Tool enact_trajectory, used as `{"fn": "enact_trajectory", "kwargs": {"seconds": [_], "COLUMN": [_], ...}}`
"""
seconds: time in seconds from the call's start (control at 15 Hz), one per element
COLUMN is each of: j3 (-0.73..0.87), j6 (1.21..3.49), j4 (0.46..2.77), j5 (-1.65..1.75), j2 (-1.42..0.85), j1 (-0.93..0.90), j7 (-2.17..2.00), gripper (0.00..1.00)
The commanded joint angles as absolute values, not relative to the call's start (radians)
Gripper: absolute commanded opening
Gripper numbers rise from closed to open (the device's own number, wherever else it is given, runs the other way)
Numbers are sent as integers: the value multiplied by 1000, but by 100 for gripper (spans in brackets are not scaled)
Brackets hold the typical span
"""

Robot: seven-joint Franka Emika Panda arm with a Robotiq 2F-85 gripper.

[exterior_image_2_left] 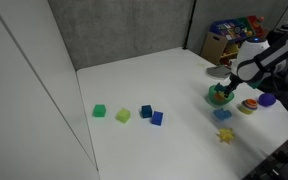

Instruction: Remove the yellow object from the green bowl and place it in on the worktop

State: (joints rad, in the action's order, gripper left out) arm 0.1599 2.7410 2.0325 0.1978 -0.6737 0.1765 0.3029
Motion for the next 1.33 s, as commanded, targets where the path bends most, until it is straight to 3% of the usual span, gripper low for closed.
{"fn": "enact_trajectory", "kwargs": {"seconds": [0.0, 0.6, 0.67, 0.8, 1.27], "j3": [134, 116, 117, 117, 123], "j6": [2747, 2766, 2765, 2764, 2777], "j4": [2003, 1935, 1931, 1927, 1937], "j5": [176, 154, 154, 155, 167], "j2": [-713, -790, -795, -801, -785], "j1": [206, 242, 244, 247, 233], "j7": [273, 269, 269, 268, 265], "gripper": [100, 99, 75, 70, 13]}}
